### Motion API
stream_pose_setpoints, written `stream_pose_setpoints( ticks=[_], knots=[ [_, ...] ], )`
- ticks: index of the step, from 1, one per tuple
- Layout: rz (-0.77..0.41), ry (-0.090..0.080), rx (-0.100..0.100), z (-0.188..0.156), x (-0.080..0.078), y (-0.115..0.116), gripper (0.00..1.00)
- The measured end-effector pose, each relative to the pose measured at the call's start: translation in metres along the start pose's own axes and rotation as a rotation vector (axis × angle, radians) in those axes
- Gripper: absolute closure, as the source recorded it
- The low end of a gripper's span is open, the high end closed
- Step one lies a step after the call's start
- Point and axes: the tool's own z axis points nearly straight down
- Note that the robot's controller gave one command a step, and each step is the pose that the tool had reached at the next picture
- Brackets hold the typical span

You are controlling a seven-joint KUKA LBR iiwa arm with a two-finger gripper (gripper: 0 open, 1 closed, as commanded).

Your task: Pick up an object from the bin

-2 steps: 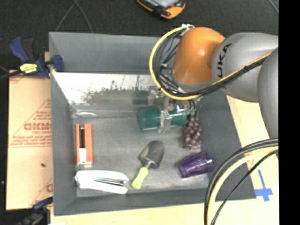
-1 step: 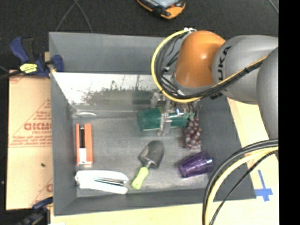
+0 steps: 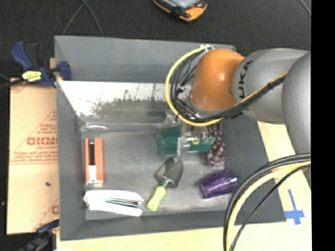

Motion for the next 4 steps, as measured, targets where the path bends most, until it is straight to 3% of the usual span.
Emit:
stream_pose_setpoints(
  ticks=[1, 2, 3, 4],
  knots=[
    [0.207, -0.004, -0.002, -0.003, -0.012, -0.011, 1.00],
    [0.207, -0.004, -0.001, -0.003, -0.012, -0.011, 1.00],
    [-0.067, -0.008, 0.000, 0.036, 0.007, -0.006, 1.00],
    [0.095, -0.004, -0.002, -0.064, -0.004, -0.004, 1.00]
  ],
)
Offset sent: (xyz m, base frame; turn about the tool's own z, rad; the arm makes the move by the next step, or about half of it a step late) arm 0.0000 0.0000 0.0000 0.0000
